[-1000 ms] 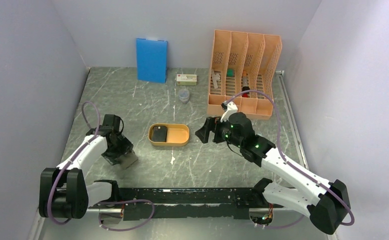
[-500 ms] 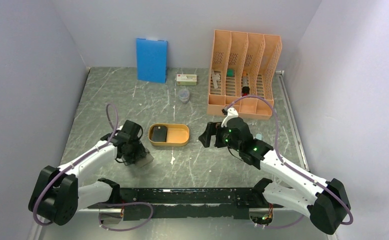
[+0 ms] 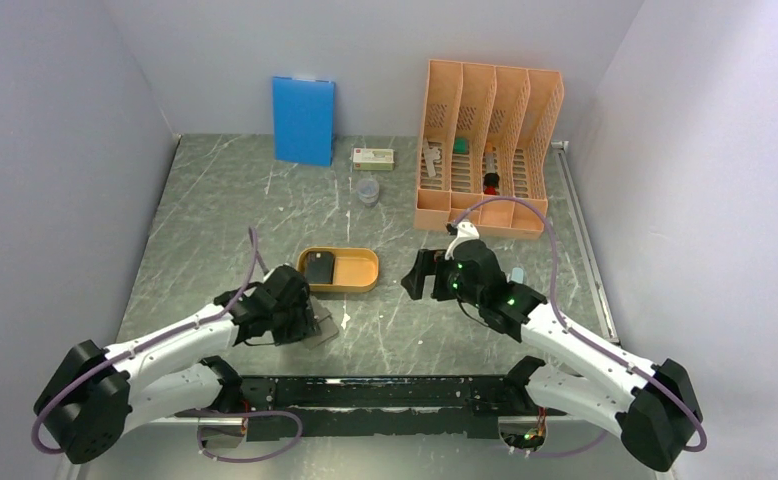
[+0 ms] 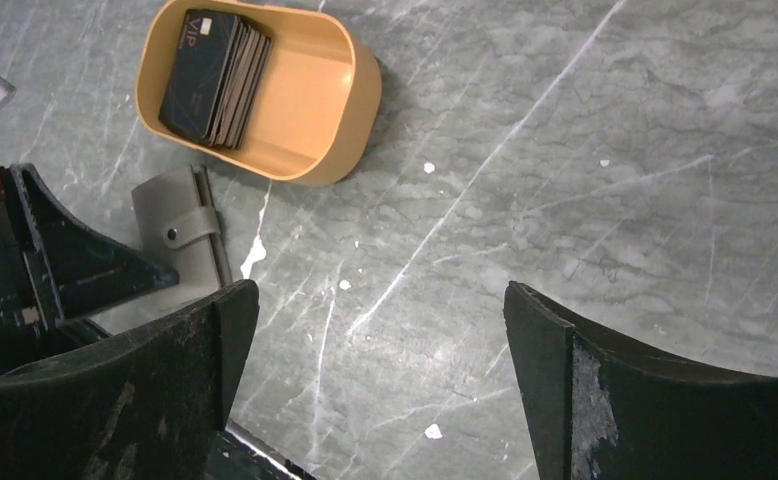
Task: Put the credit cards into the card holder
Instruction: Adjust the card holder at the center of the board.
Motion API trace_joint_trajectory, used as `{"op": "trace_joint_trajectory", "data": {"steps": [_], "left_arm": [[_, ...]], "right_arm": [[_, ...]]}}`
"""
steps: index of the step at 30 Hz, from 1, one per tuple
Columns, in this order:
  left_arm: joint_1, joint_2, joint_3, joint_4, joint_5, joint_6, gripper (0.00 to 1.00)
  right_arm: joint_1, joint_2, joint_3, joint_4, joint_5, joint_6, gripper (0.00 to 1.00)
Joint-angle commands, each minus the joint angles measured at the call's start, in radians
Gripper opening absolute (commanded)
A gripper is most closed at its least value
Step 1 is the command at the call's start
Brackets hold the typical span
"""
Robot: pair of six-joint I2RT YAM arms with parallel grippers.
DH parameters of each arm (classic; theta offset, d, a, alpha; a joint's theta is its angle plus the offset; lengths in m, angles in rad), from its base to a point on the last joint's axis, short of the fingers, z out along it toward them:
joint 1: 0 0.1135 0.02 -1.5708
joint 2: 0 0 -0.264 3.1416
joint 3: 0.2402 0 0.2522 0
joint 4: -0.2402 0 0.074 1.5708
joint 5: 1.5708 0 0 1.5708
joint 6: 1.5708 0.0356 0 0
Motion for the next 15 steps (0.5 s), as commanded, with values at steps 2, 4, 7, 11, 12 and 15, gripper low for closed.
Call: {"op": "trace_joint_trajectory", "data": {"steps": [2, 4, 7, 11, 12, 15], "left_arm": [[-0.158, 0.042, -0.012, 0.054, 0.050, -0.014, 0.58], [-0.213, 0.084, 0.002, 0.087, 0.049, -0.009, 0.58], [-0.298, 0.176, 0.028, 0.133, 0.049, 0.001, 0.59], [-0.387, 0.240, 0.081, 0.071, -0.047, -0.024, 0.63], [-0.396, 0.223, 0.083, 0.048, -0.070, -0.038, 0.65], [-0.398, 0.110, 0.050, -0.022, -0.124, -0.099, 0.72]], "right_arm": [[0.004, -0.041, -0.028, -0.046, 0.002, 0.018, 0.97], [0.004, -0.056, -0.037, -0.061, -0.006, 0.024, 0.97], [0.004, -0.083, -0.050, -0.078, -0.011, 0.034, 0.96], [0.005, -0.113, -0.065, -0.094, -0.023, 0.054, 0.94], [0.005, -0.119, -0.068, -0.092, -0.036, 0.054, 0.93], [0.020, -0.121, -0.079, -0.049, -0.094, 0.055, 0.88]]}}
